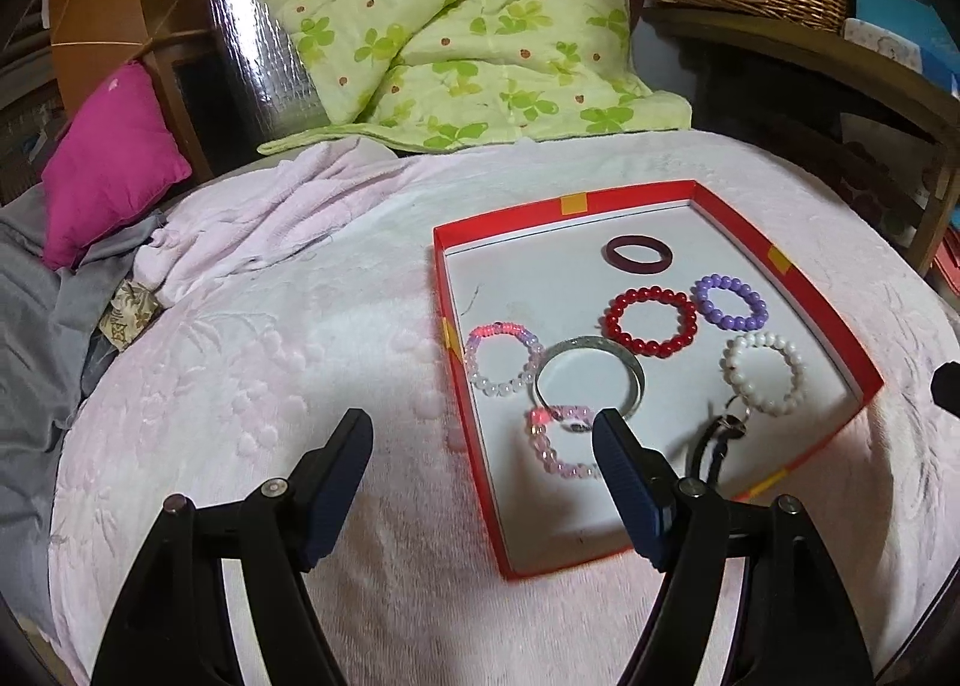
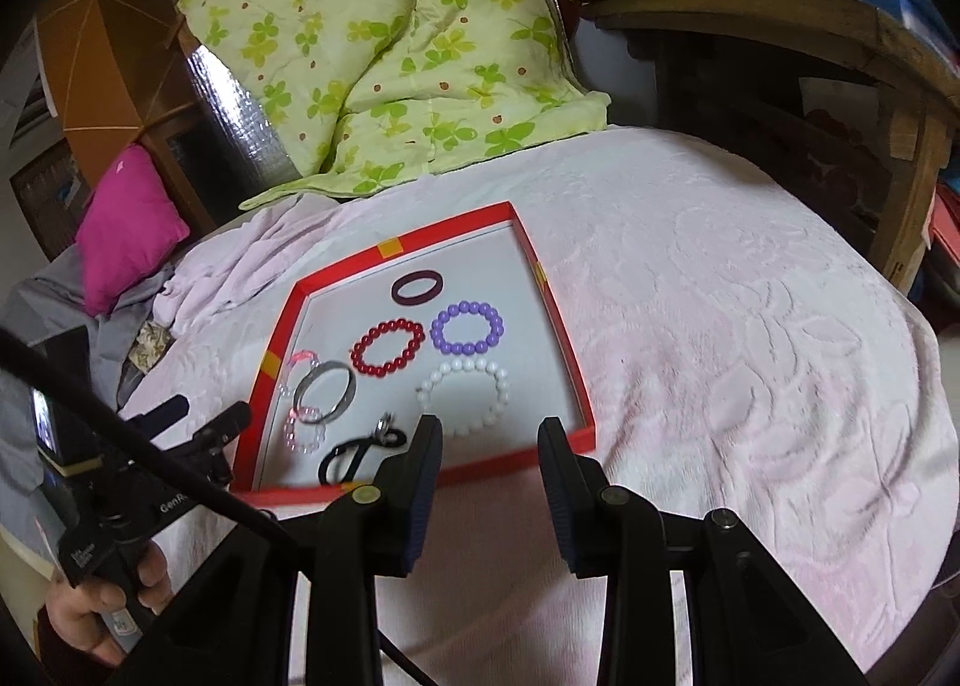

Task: Organize jewelry

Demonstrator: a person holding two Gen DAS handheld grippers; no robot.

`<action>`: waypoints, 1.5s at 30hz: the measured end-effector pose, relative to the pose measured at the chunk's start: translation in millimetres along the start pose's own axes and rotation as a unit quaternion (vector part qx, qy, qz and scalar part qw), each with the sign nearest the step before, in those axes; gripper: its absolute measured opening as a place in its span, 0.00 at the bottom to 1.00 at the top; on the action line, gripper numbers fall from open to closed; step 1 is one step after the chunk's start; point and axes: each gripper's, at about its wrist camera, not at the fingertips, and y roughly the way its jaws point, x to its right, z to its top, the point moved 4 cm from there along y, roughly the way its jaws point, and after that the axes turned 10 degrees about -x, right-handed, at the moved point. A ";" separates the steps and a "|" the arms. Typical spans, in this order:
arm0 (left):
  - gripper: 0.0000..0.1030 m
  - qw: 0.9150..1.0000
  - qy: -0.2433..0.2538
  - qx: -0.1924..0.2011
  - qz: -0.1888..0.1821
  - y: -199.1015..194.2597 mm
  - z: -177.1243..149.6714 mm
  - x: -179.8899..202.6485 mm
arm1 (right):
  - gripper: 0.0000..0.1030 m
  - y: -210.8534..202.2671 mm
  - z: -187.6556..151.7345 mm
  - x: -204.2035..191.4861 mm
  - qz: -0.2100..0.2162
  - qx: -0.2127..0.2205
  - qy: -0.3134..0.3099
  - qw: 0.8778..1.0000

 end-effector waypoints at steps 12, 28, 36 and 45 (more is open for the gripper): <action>0.74 0.999 -0.042 0.000 0.035 -53.1 -56.1 -20.9 | 0.36 -20.8 -12.9 -11.7 0.024 0.014 -0.013 1.000; 0.74 0.994 -0.060 0.066 0.061 -165.5 -73.7 -28.6 | 0.57 -95.6 -55.4 -47.5 0.038 0.127 -0.091 0.987; 0.81 0.992 -0.073 0.085 0.059 -190.7 -76.2 -30.9 | 0.57 -114.8 -61.2 -56.0 0.024 0.161 -0.108 0.981; 0.83 0.991 -0.074 0.097 0.062 -200.0 -73.6 -29.0 | 0.57 -109.6 -58.2 -54.6 0.013 0.155 -0.109 0.982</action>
